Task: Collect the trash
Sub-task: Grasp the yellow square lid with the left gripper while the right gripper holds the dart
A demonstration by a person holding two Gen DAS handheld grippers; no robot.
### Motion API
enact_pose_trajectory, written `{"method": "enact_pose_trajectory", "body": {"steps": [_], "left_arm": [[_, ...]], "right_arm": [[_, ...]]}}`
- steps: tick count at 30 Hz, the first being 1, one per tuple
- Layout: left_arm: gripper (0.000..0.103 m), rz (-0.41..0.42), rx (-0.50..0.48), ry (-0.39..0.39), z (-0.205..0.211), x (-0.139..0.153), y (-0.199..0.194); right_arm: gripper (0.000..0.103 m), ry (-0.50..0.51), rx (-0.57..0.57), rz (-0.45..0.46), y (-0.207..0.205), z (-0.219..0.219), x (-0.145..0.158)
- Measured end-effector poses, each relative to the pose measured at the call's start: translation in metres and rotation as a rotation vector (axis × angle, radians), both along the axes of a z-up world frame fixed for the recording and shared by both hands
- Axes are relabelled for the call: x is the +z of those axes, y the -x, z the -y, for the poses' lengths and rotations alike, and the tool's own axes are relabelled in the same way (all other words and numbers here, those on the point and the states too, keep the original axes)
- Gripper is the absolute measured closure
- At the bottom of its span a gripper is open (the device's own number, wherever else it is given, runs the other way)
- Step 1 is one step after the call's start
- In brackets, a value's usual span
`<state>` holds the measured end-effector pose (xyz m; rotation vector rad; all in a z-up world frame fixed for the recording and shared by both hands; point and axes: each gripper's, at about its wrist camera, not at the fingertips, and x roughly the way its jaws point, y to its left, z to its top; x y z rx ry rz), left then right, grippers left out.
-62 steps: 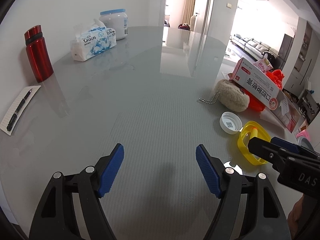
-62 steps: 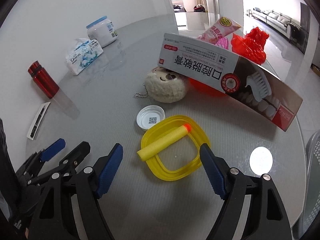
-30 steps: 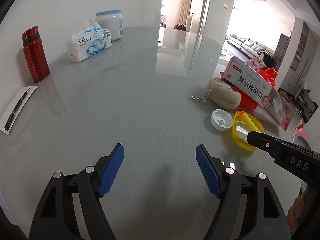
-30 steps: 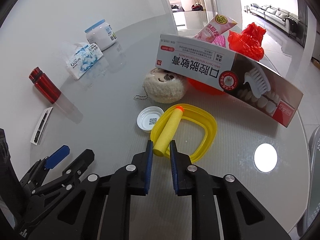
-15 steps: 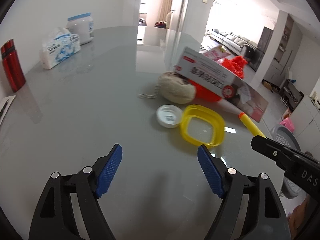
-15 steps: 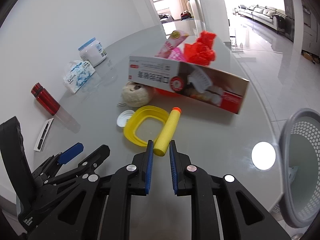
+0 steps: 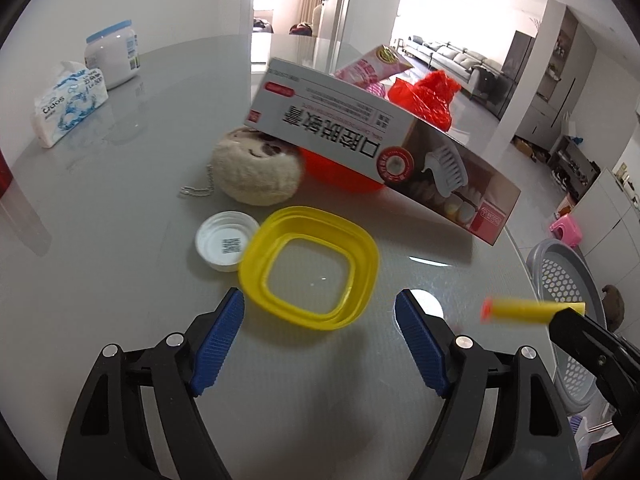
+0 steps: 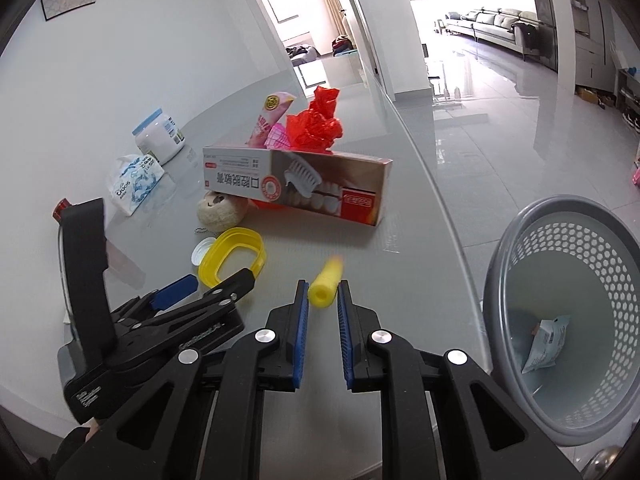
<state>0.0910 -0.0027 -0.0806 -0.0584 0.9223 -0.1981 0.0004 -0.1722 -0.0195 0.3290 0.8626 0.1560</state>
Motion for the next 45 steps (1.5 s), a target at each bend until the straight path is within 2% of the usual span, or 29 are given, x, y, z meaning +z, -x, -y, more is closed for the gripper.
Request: {"method": "enact_pose_trajectory", "body": {"steps": [3,5,7,8,10,13,16,24,26,28,30,41,43,45], "left_arm": [[0.027,-0.002,0.008,-0.012,0.006,-0.002,-0.005],[0.031,-0.001,0.011,-0.016,0.008,-0.003,-0.007],[0.044,-0.014,0.005,-0.018,0.007,-0.005,-0.01],[0.045,-0.008,0.005,-0.022,0.007,-0.004,-0.009],[0.06,-0.012,0.0,-0.01,0.006,-0.003,-0.008],[0.076,-0.02,-0.006,-0.003,0.003,-0.003,-0.007],[0.08,-0.018,-0.01,0.0,0.001,-0.002,-0.002],[0.078,-0.018,-0.012,0.022,-0.001,0.0,0.003],[0.069,-0.017,-0.013,0.02,0.001,0.0,0.003],[0.051,-0.007,-0.013,0.019,0.003,0.002,0.003],[0.04,0.01,-0.007,0.018,0.005,0.005,0.004],[0.036,-0.031,0.016,0.033,0.029,0.003,-0.025],[0.028,-0.039,0.03,0.032,0.031,0.001,-0.03],[0.027,-0.044,0.041,0.036,0.033,-0.001,-0.035]], "right_arm": [[0.091,-0.008,-0.006,0.002,0.001,0.006,0.0],[0.091,-0.013,-0.009,0.001,0.001,0.008,0.0],[0.091,-0.02,-0.009,-0.004,0.001,0.011,-0.003],[0.091,-0.022,-0.01,-0.007,0.0,0.011,-0.004],[0.091,-0.028,-0.008,-0.011,0.0,0.012,-0.005],[0.091,-0.033,-0.004,-0.01,0.0,0.012,-0.006],[0.091,-0.035,-0.002,-0.006,0.001,0.012,-0.006],[0.091,-0.038,0.004,-0.006,0.002,0.01,-0.006],[0.091,-0.04,0.002,-0.003,0.002,0.011,-0.005],[0.091,-0.042,0.0,-0.001,0.002,0.012,-0.005],[0.091,-0.043,-0.002,0.0,0.003,0.014,-0.005],[0.091,-0.065,-0.015,0.0,0.004,0.027,-0.007],[0.091,-0.068,-0.019,0.001,0.004,0.03,-0.006],[0.091,-0.07,-0.021,0.003,0.005,0.031,-0.006]]}}
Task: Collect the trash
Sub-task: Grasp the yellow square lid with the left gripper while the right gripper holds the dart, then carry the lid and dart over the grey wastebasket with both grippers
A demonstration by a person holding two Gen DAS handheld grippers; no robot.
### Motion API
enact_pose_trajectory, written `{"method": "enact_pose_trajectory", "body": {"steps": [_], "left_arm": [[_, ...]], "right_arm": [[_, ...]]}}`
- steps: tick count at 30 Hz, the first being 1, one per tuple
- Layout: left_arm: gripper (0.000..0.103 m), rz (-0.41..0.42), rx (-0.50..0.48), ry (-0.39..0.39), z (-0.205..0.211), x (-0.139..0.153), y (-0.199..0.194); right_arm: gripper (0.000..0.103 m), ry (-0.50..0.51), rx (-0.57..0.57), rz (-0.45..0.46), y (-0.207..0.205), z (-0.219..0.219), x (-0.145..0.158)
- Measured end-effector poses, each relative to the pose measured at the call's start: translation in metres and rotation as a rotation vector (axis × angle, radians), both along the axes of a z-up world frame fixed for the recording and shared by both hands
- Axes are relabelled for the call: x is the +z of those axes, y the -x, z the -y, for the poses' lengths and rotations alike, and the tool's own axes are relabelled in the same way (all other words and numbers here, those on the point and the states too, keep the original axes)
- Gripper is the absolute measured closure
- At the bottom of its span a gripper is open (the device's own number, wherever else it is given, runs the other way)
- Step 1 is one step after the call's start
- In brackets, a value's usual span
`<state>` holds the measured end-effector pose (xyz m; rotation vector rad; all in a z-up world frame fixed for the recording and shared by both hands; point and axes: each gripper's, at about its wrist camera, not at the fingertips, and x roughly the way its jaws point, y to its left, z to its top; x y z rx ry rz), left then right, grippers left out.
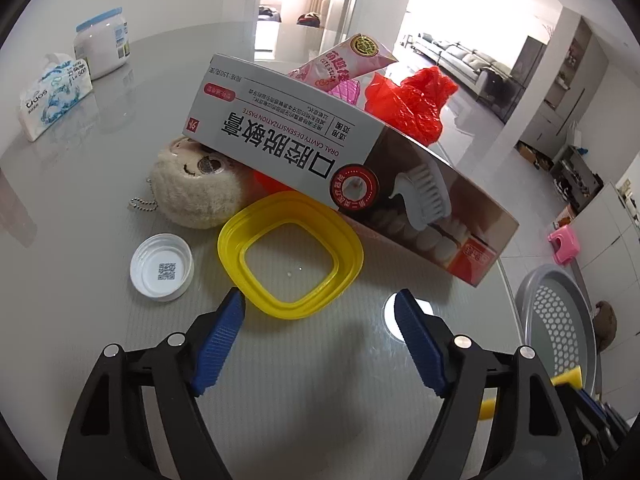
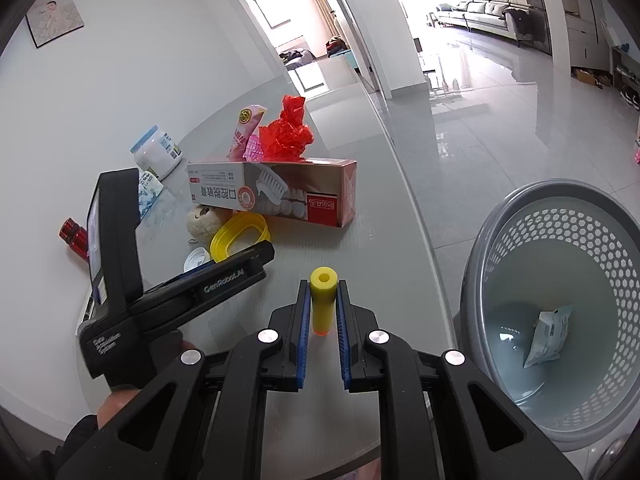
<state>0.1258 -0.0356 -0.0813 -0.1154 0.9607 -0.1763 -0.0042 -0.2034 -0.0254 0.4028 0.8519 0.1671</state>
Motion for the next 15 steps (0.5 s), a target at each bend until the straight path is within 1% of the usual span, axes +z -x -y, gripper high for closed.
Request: {"method": "enact_pose_trajectory", "body": {"steps": [4,9,11,12,15], "left_arm": [[0.023,-0.002,0.024,-0.006,0.002,-0.003,-0.007],[0.021,0.014,0.055,-0.03,0.005,-0.005,-0.013],[0.025,0.021,0.061,-0.05,0.006,-0.005,-0.014],[0.032,0.025,0.058,-0.055,0.007,-0.005,-0.013],[0.035,0.028,0.04,-0.044,0.004,-0.003,-0.011]], "right_arm": [[0.091,-0.005,-0.001,0.0,0.0,0.001,0.001],[0.091,-0.006,0.001,-0.001,0.001,0.002,0.0],[0.091,-0.004,0.001,-0.001,0.002,0.002,0.0],[0.091,-0.004,0.001,-0.001,0.002,0.001,0.001],[0.091,-0.003,0.001,0.0,0.002,0.001,0.001]]}}
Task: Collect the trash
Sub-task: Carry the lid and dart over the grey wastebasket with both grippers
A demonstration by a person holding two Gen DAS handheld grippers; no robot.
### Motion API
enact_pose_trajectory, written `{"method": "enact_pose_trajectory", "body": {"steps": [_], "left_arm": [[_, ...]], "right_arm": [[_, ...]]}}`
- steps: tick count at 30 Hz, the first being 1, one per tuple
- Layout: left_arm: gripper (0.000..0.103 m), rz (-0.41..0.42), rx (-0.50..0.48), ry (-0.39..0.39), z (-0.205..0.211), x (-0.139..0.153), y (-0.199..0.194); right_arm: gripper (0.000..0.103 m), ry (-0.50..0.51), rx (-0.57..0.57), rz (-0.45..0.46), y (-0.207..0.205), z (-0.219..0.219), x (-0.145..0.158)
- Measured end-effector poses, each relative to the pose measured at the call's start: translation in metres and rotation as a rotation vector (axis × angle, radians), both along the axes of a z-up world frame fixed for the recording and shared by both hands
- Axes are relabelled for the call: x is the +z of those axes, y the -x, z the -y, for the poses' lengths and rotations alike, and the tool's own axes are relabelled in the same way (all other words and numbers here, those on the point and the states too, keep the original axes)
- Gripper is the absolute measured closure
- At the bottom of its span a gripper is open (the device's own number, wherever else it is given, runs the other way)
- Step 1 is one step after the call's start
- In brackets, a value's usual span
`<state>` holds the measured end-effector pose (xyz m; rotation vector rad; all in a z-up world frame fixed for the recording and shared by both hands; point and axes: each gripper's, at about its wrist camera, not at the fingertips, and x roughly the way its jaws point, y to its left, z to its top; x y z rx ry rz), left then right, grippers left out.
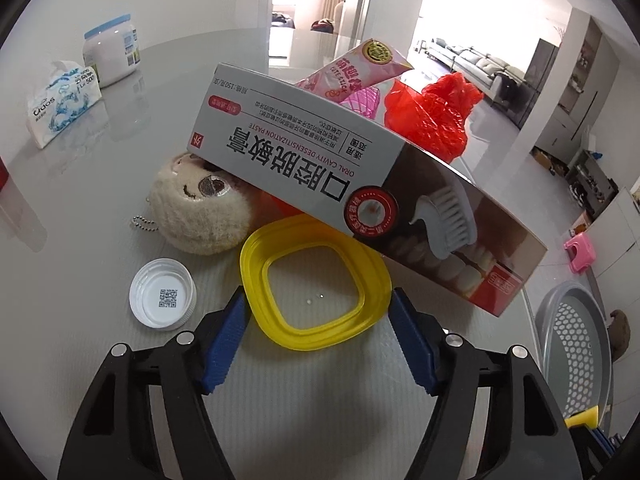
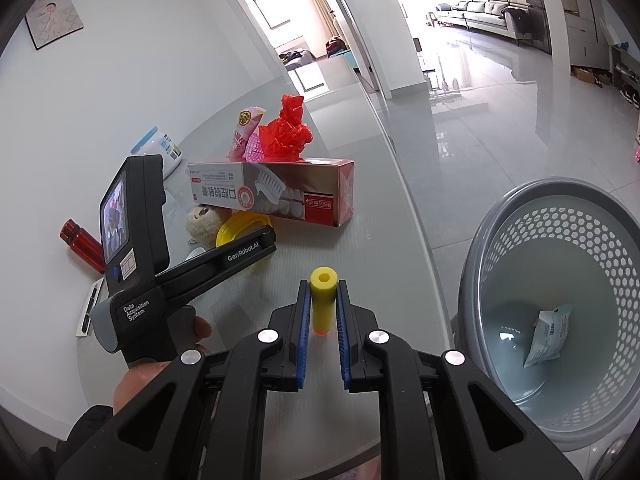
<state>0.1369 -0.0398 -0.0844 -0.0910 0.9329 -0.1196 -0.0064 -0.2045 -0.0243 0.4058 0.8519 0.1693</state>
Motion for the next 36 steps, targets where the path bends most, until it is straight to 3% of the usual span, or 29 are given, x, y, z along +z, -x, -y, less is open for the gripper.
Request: {"method": "enact_pose_trajectory", "body": {"steps": [11,18,27,36], "left_arm": [[0.036,0.037,-0.055,-0.004,-0.026,0.018,0.042],[0.036,0.091,-0.136,-0.017,-0.017,0.036,0.076],[0.036,0.135,-0.33,0.006,0.053,0.054,0.098],[0.036,0.124,-0.523,-0.006,0.14,0.048,0.115]], "right_arm": [[0.091,0.003,-0.006,0.008,0.003,0.001,0.001],[0.091,0.007,-0.041,0.019,0.016,0.013,0.005],[0.091,0.031,-0.188,0.03,0.051,0.072,0.01],[0.091,0.07,-0.374,-0.02,0.092,0.147,-0.003]]}}
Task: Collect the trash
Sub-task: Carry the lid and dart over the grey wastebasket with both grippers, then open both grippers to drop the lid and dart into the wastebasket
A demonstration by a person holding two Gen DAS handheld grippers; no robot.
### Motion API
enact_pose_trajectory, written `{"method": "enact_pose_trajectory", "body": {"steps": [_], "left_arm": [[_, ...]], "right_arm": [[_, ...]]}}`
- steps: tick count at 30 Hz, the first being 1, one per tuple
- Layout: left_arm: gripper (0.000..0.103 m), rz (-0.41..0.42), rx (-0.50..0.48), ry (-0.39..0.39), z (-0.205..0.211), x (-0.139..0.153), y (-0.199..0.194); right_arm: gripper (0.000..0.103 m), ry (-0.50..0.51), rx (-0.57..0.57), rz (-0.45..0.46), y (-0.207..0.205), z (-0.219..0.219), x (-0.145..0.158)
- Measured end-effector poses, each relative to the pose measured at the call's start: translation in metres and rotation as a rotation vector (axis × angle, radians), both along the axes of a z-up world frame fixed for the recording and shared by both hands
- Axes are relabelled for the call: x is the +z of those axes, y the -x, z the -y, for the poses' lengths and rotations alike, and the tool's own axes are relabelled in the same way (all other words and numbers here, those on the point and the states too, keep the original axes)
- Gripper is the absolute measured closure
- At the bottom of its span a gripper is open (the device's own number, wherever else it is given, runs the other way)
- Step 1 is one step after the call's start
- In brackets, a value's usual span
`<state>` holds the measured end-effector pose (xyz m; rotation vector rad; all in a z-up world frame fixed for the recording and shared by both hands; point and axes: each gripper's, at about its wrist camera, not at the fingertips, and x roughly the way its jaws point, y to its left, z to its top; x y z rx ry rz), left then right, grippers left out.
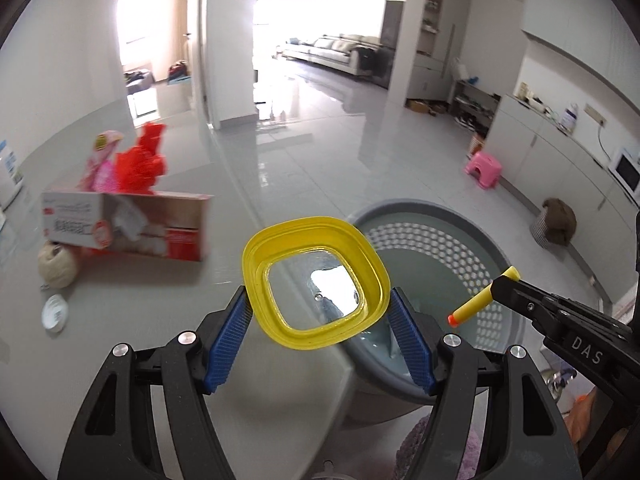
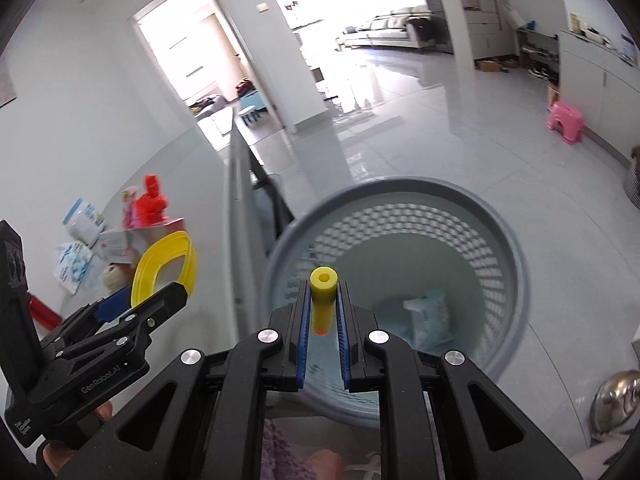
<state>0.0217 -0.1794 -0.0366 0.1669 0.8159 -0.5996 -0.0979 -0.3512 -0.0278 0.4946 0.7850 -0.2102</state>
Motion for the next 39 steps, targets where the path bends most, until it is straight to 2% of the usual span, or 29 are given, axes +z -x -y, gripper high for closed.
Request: {"method": "enact_pose_trajectory", "body": {"steps": [9,16,21,22,24,25,26,30,39], "left_arm": [[0.036,-0.015,-0.102,-0.074,0.058,-0.022,0.008],[0.035,-0.033,-0.114,-0.098,0.068,-0.035,0.008],[0.034,-0.038,-0.099,-0.098,0.07,-0.033,0.001],[0.033,-0.037,-0.098,-0.1,0.069,-0.033,0.0],[0.032,-0.038,-0.092,-0.102,0.072,-0.034,0.0],[0.03,-0.041,-0.09,-0.101,0.072,-0.035,-0.001],[0.028,-0.043,-0.085,-0.101,0.071,-0.035,-0.001],[0.024,-0.046,-0.072,-0.096,0.066,-0.034,-0.002],[0.024,-0.042,-0.054,-0.086,0.055,-0.029,-0.002]], "right_arm": [[0.091,-0.008,-0.067,-0.043,0.018,0.035,-0.018],[0.091,-0.015,-0.068,-0.073,0.018,0.044,-0.031],[0.09,-0.016,-0.071,-0.07,0.017,0.046,-0.033],[0.089,-0.017,-0.071,-0.069,0.016,0.045,-0.032],[0.076,-0.014,-0.077,-0.062,0.016,0.045,-0.031],[0.062,-0.012,-0.081,-0.056,0.017,0.045,-0.03],[0.053,-0.009,-0.087,-0.045,0.019,0.045,-0.029],[0.052,-0.004,-0.085,-0.038,0.02,0.045,-0.026],[0.042,-0.001,-0.088,-0.037,0.021,0.045,-0.024]]}}
